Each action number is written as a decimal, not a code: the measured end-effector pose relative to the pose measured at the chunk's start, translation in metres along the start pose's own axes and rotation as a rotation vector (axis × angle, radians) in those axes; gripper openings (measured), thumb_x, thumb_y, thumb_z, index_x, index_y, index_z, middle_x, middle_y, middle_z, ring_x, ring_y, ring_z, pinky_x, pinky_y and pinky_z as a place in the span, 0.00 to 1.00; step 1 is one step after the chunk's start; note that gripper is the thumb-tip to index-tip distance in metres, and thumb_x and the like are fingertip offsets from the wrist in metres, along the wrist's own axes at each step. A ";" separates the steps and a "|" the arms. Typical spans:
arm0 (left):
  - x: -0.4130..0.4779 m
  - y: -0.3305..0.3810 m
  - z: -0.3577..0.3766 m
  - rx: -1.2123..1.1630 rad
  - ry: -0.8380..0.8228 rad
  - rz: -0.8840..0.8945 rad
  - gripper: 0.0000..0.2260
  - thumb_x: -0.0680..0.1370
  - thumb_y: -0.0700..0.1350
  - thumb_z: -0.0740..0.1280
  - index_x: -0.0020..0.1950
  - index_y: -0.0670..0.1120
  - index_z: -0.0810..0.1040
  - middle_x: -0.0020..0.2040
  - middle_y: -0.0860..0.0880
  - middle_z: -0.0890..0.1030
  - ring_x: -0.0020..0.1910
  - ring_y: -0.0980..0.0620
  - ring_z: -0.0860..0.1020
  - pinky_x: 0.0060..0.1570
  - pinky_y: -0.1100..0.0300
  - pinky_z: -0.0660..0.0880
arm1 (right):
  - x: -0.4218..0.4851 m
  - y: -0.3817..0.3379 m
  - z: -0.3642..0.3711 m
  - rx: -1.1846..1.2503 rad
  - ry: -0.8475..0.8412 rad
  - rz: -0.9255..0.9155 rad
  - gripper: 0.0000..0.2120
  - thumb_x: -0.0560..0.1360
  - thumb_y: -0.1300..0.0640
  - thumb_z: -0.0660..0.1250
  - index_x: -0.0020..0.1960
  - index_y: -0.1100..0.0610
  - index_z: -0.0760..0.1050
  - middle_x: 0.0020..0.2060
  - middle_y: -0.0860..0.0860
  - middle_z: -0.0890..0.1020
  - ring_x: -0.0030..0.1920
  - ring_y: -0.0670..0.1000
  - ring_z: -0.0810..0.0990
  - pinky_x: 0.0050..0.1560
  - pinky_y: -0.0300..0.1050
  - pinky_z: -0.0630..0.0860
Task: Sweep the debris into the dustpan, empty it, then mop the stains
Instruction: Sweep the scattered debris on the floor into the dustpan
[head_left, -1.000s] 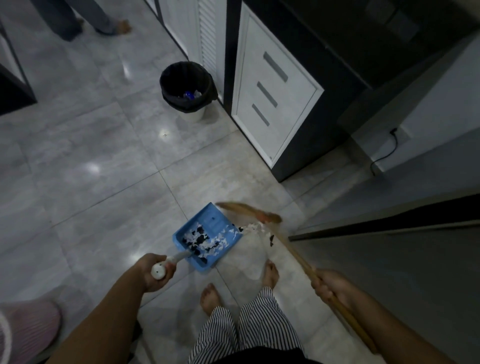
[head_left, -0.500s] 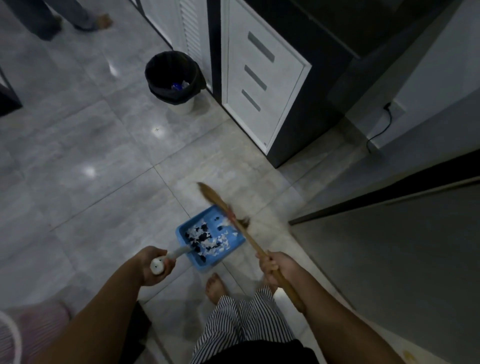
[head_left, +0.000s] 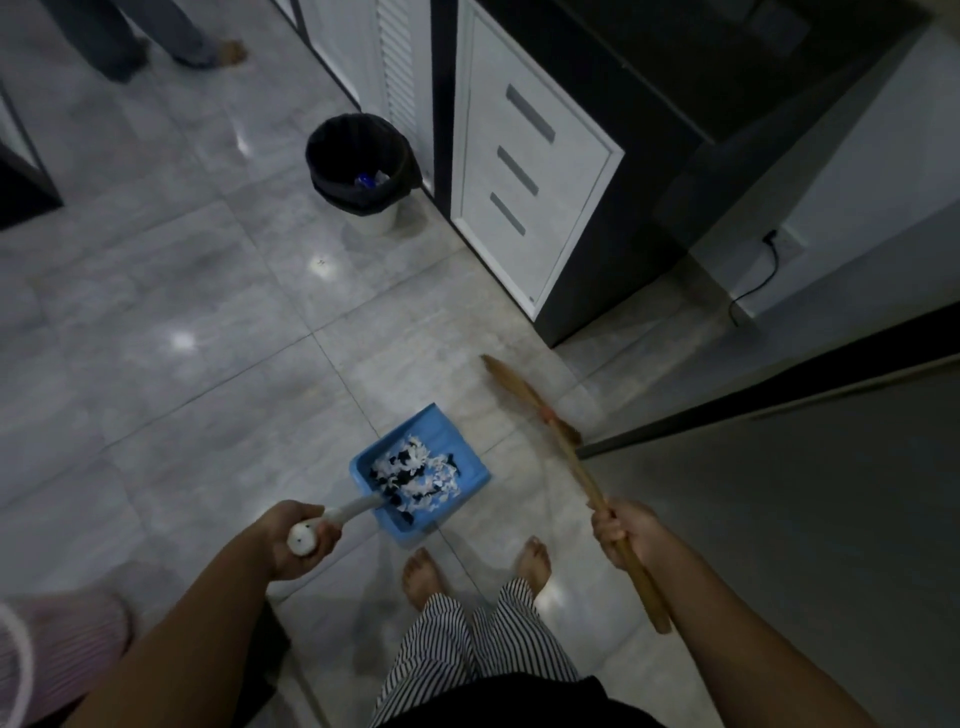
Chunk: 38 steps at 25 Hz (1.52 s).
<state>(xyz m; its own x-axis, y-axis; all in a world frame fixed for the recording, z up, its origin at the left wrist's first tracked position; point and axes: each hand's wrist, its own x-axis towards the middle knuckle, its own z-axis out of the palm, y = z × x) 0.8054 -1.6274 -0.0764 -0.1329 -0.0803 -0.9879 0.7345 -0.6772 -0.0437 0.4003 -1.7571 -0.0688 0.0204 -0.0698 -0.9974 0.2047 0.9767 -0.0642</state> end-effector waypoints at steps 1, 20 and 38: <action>-0.001 -0.001 -0.007 -0.003 0.006 -0.002 0.15 0.82 0.44 0.54 0.63 0.34 0.65 0.31 0.40 0.74 0.17 0.52 0.73 0.18 0.66 0.73 | 0.010 -0.001 0.001 -0.010 0.019 -0.012 0.16 0.85 0.55 0.49 0.39 0.57 0.64 0.17 0.50 0.67 0.11 0.44 0.60 0.13 0.26 0.56; -0.024 -0.140 -0.024 -0.357 0.012 0.159 0.15 0.83 0.45 0.54 0.62 0.34 0.65 0.28 0.40 0.73 0.16 0.51 0.73 0.18 0.66 0.73 | -0.051 0.001 0.012 -0.526 -0.204 0.186 0.15 0.84 0.58 0.49 0.40 0.60 0.65 0.18 0.51 0.66 0.11 0.45 0.61 0.10 0.28 0.55; -0.084 -0.482 -0.041 -0.955 -0.009 0.362 0.20 0.82 0.39 0.54 0.74 0.36 0.62 0.31 0.38 0.75 0.16 0.49 0.73 0.17 0.63 0.74 | -0.114 0.203 0.008 -0.836 -0.309 -0.101 0.14 0.83 0.62 0.45 0.39 0.58 0.60 0.15 0.50 0.63 0.09 0.44 0.59 0.12 0.27 0.55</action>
<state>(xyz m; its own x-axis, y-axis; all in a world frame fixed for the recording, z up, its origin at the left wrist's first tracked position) 0.4897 -1.2637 0.0215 0.2000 -0.1721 -0.9646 0.9549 0.2549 0.1525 0.4474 -1.5529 0.0322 0.3280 -0.0970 -0.9397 -0.5572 0.7834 -0.2754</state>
